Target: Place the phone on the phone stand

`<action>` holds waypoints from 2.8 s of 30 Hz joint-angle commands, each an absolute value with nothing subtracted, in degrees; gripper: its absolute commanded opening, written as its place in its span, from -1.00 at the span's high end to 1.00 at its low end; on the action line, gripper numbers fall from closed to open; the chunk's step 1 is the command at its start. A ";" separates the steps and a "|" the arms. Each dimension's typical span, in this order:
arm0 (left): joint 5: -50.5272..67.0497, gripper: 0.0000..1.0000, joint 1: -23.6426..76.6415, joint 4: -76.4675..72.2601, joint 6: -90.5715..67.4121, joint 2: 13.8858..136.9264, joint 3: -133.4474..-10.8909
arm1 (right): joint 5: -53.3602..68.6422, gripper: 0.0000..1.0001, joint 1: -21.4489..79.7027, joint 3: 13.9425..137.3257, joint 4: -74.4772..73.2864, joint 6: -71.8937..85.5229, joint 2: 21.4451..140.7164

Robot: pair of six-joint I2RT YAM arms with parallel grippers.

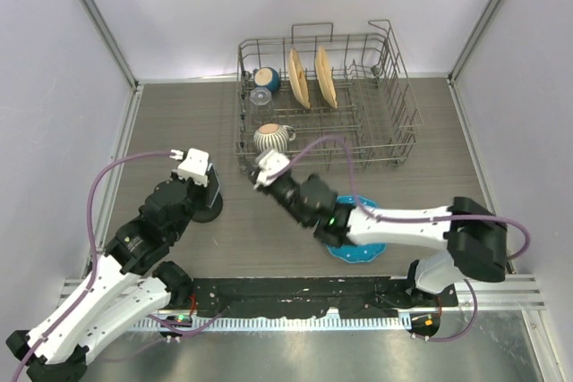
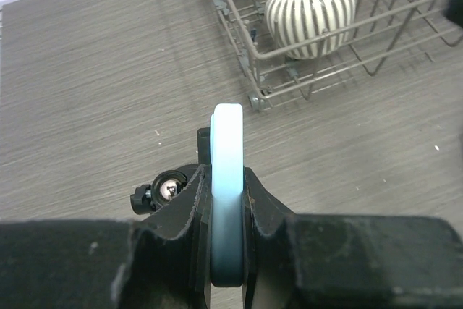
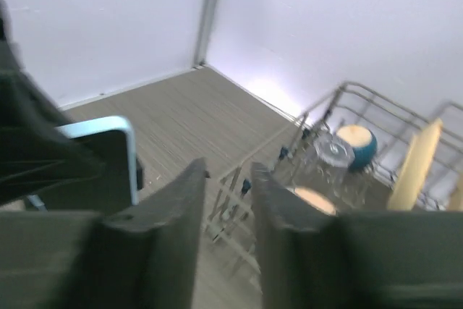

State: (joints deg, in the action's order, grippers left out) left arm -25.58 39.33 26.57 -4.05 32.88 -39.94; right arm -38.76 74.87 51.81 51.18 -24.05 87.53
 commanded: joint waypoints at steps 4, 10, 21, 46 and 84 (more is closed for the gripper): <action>-13.20 1.00 39.11 32.34 -2.55 29.71 -44.99 | 18.78 -0.62 59.25 50.10 35.32 -8.79 81.21; -0.21 1.00 39.11 34.10 -2.20 28.21 -49.83 | 40.23 -0.68 53.62 52.29 38.14 -2.47 87.53; 9.93 1.00 39.11 31.56 -0.88 28.83 -47.82 | 51.67 -0.53 52.91 58.35 31.04 -3.78 95.36; 2.11 1.00 39.11 28.04 0.79 28.56 -43.68 | 23.83 0.99 55.37 52.47 51.42 7.39 95.72; -29.88 -1.00 41.22 50.28 -31.82 41.92 -62.05 | 11.95 0.99 59.33 51.41 60.65 10.37 100.19</action>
State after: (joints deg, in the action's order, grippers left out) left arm -24.91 39.55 51.79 -31.16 41.12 -62.04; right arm 17.15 58.70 47.40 56.14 12.14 100.62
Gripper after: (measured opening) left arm 0.990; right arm 0.368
